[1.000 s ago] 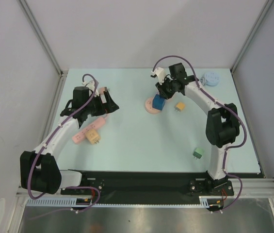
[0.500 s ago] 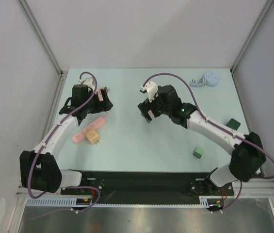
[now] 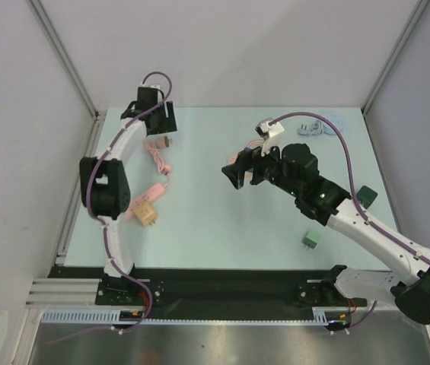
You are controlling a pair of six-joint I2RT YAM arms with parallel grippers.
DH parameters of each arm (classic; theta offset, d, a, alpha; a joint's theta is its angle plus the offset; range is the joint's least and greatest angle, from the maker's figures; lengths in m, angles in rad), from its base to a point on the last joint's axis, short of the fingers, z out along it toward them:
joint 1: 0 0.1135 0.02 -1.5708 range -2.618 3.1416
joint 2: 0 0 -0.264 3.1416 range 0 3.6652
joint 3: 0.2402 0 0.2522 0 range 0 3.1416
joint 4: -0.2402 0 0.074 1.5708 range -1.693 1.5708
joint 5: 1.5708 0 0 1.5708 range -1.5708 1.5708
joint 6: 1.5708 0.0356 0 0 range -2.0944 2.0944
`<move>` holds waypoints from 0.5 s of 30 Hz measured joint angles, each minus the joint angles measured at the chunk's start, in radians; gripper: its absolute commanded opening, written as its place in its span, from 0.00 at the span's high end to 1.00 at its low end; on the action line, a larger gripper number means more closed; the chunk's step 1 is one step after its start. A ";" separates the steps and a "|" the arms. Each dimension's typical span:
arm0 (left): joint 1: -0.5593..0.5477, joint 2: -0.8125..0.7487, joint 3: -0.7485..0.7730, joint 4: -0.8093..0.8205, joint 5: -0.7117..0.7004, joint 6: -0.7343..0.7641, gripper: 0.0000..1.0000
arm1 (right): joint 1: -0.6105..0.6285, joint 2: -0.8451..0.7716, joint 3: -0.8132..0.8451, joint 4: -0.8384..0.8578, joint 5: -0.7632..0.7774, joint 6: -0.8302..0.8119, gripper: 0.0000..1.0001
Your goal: Insert the plug
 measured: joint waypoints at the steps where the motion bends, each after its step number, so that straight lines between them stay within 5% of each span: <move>1: 0.001 0.054 0.055 -0.026 -0.016 0.001 0.25 | 0.000 -0.007 -0.008 0.001 0.001 0.000 0.00; 15: 0.038 0.398 0.391 -0.214 -0.088 -0.028 0.31 | -0.003 -0.015 -0.025 0.009 0.008 -0.008 0.00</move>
